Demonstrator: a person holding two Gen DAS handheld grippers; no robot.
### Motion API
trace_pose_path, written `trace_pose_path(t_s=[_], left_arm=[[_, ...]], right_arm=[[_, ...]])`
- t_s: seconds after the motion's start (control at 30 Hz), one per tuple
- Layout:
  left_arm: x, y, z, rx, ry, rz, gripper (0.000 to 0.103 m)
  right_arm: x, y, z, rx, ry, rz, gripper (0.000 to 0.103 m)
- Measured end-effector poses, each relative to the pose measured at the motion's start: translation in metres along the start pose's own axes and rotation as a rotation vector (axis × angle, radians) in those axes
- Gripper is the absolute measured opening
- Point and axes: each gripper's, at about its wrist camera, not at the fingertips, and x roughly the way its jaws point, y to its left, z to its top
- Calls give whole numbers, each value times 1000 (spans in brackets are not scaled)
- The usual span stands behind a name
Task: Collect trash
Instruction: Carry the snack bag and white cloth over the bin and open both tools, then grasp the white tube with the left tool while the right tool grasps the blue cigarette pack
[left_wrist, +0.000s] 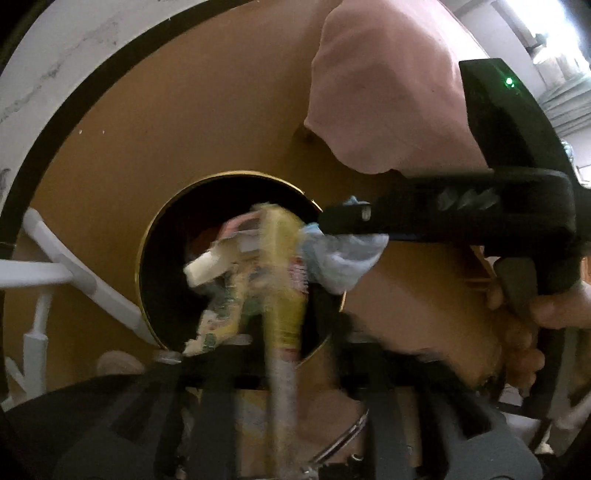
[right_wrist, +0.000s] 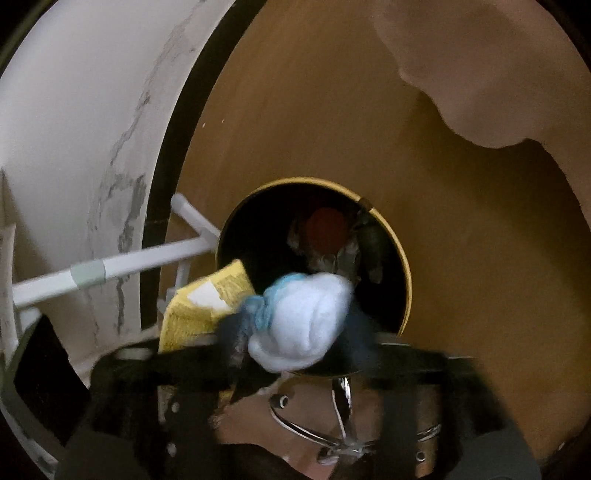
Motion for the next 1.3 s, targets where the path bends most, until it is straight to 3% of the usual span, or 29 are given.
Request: trace_pose_path(t_s=[0.03, 0.23, 0.33, 0.43, 0.53, 0.57, 0.67, 0.7, 0.77, 0.83, 0.9, 1.1, 1.2, 1.3], left_arm=[[-2, 0, -1, 7, 0, 8, 96], [-16, -24, -4, 104, -58, 47, 96], [-30, -59, -9, 168, -94, 28, 96], [-79, -119, -9, 292, -170, -37, 96], [-145, -161, -18, 408, -316, -29, 96], [-185, -175, -24, 451, -398, -17, 96], [-272, -171, -49, 475, -579, -10, 96], [-294, -163, -57, 466, -625, 1, 96], [-338, -139, -78, 425, -716, 63, 96], [-381, -93, -106, 335, -811, 201, 96], [-408, -46, -127, 218, -851, 308, 96], [-463, 137, -216, -280, -809, 582, 96], [-485, 203, -266, -469, -782, 629, 96], [-497, 246, -297, -580, -775, 617, 96]], right_arm=[[-2, -1, 0, 6, -15, -3, 88], [-38, -11, -8, 70, -99, 7, 88], [-92, -12, -24, 89, -243, -1, 88], [-156, -8, -28, 74, -371, -63, 89], [-247, 12, -51, 67, -652, -201, 93], [-284, 26, -71, 55, -797, -233, 97], [-333, 60, -115, -22, -1037, -269, 97], [-339, 77, -126, -69, -1075, -265, 97], [-339, 106, -138, -147, -1085, -248, 97], [-323, 141, -145, -233, -1037, -195, 97], [-303, 180, -147, -311, -970, -144, 97], [-232, 327, -176, -639, -821, -48, 97], [-189, 394, -194, -797, -721, -24, 97], [-151, 447, -213, -917, -633, -14, 97]])
